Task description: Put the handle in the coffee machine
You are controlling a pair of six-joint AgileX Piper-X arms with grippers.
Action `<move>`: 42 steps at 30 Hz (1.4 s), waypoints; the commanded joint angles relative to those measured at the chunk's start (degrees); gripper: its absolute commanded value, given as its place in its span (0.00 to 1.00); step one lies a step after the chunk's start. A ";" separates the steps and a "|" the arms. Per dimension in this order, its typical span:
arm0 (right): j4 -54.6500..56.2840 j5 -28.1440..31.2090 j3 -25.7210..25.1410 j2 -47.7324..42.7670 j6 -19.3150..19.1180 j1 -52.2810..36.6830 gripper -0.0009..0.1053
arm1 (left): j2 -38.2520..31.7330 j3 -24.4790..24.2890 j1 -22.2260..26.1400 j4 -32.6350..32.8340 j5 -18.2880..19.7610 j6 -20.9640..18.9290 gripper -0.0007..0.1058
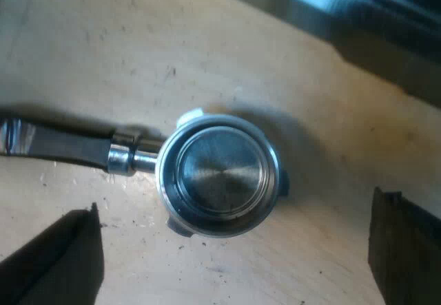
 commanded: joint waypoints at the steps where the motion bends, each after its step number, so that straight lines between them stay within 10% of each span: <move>1: 0.75 -1.76 -0.51 0.77 -0.74 -0.15 0.76 | 0.02 -0.53 -0.29 0.08 -0.17 0.13 0.85; 42: -6.72 -9.74 -0.19 17.67 4.05 -4.49 0.83 | 0.02 -0.53 -0.29 0.08 1.77 0.13 0.85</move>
